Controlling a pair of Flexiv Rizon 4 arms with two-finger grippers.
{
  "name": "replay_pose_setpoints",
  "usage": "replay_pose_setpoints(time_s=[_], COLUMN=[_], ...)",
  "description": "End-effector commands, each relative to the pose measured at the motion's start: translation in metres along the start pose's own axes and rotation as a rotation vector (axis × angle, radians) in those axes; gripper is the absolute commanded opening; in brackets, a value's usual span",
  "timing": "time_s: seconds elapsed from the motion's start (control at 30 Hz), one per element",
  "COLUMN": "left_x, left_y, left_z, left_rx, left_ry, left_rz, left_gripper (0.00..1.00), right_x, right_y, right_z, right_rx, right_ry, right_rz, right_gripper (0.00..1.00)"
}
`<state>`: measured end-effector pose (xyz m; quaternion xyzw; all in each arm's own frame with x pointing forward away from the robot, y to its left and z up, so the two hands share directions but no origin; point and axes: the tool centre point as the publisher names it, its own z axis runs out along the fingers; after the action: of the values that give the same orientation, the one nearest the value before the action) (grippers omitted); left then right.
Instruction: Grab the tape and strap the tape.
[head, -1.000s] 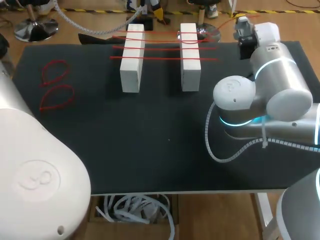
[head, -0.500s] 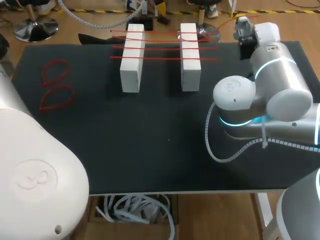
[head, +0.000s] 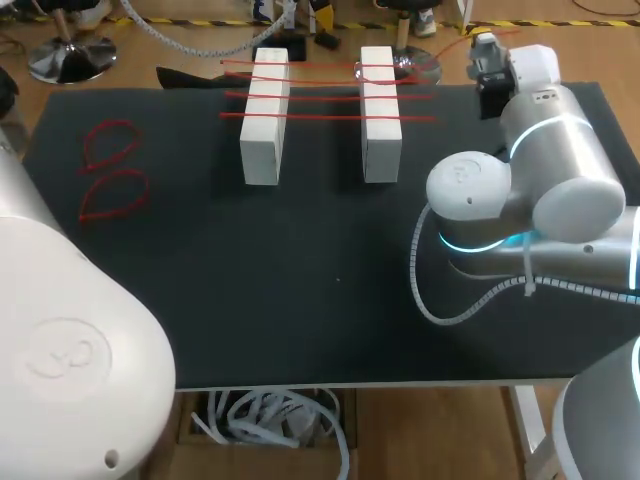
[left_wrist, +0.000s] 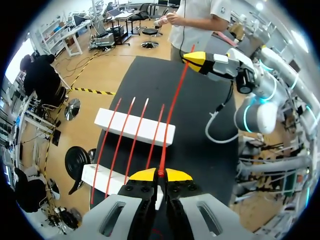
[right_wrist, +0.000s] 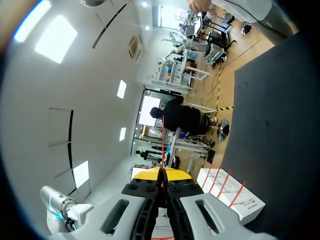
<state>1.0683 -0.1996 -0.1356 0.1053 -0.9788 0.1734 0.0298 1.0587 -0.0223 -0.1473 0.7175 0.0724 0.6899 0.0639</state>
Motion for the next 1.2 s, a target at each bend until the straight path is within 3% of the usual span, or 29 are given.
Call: replay_pose_setpoints(time_s=[0.03,0.13,0.3,0.47,0.7,0.8,1.2], left_x=[0.001,0.001,0.001,0.001,0.001,0.001,0.001], left_y=[0.000,0.000,0.000,0.000,0.000,0.000,0.000], left_z=[-0.001,-0.001,-0.001,-0.001,-0.001,-0.001,-0.001], left_rx=[-0.003,-0.003,-0.003,-0.003,-0.003,-0.003,-0.003], left_ry=[-0.002,-0.002,-0.002,-0.002,-0.002,-0.002,-0.002], left_rz=[-0.001,-0.001,-0.001,-0.001,-0.001,-0.001,-0.001], left_gripper=[0.00,0.00,0.00,0.00,0.00,0.00,0.00], right_x=[0.003,0.003,0.003,-0.004,-0.006,-0.006,-0.012], right_y=[0.001,0.001,0.023,0.039,0.042,0.042,0.062], right_z=[-0.001,-0.001,0.015,0.019,0.014,0.014,0.017], right_rx=[0.001,0.001,-0.105,-0.107,0.074,0.147,0.240], right_ry=[-0.009,-0.009,-0.023,-0.140,-0.206,-0.156,-0.012], right_rz=[-0.001,-0.001,-0.160,-0.318,-0.524,-0.659,-1.033], right_gripper=[0.00,0.00,0.00,0.00,0.00,0.00,0.00])
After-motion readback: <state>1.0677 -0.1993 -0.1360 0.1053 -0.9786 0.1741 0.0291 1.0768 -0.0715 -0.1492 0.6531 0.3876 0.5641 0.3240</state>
